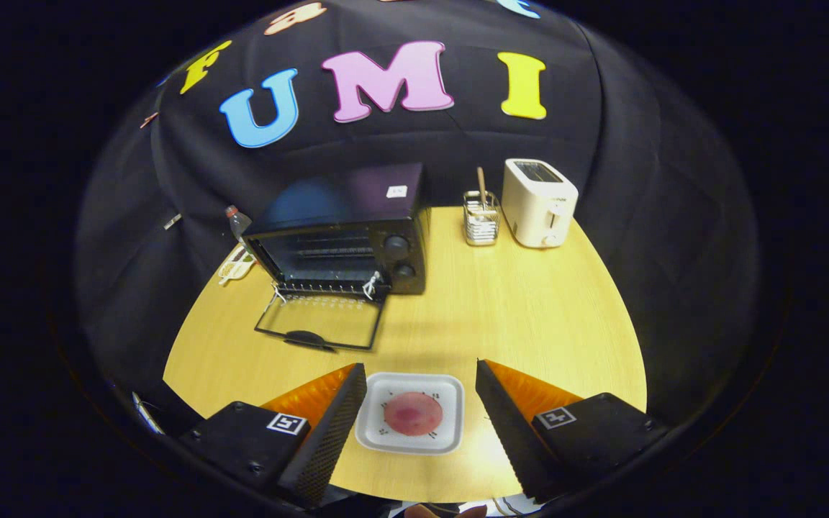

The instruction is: Open the toaster oven, put the food inside, and close the toaster oven door.

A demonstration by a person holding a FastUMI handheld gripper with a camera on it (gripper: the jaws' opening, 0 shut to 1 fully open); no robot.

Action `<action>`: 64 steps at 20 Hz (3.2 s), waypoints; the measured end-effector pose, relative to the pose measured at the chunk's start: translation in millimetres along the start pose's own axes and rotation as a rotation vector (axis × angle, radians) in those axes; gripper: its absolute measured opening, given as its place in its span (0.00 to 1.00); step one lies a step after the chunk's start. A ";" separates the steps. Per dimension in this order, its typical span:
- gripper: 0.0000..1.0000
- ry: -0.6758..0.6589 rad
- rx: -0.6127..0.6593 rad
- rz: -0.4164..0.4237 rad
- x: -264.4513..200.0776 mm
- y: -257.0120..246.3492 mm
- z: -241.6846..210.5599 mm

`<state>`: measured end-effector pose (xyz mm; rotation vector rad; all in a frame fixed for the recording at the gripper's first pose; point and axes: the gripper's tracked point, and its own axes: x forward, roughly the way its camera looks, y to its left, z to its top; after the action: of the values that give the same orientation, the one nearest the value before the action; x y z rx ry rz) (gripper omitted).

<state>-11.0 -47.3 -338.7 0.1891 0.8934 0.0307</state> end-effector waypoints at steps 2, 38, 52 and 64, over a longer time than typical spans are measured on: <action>0.99 0.104 0.030 0.002 11.7 -21.5 -20.2; 0.05 0.516 0.708 0.308 81.2 -34.3 -106.8; 0.05 0.234 1.129 0.165 120.7 94.0 -51.9; 0.05 -0.029 1.437 -0.011 234.5 154.8 36.9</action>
<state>172.8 124.0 -469.7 1.5108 0.7420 -0.6404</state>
